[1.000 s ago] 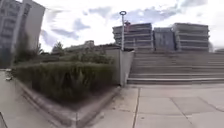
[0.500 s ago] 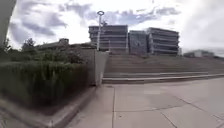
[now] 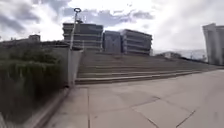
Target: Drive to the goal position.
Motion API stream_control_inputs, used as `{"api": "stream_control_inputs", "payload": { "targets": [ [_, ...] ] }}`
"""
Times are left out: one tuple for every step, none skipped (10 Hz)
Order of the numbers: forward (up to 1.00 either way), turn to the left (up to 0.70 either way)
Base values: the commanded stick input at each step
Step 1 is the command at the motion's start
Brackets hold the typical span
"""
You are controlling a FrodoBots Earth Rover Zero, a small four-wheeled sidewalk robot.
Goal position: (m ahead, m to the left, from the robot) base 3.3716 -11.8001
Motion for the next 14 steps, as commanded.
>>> {"api": "stream_control_inputs", "payload": {
  "targets": [
    [0.96, -0.37],
    [0.87, -0.34],
    [0.85, -0.33],
    [0.85, -0.33],
    [0.85, -0.31],
    [0.85, 0.01],
    [0.85, 0.01],
    [0.85, 0.01],
    [0.73, 0.01],
    [0.7, 0.01],
    [0.7, 0.01],
    [0.7, 0.01],
    [0.7, 0.01],
    [0.7, -0.18]
  ]
}}
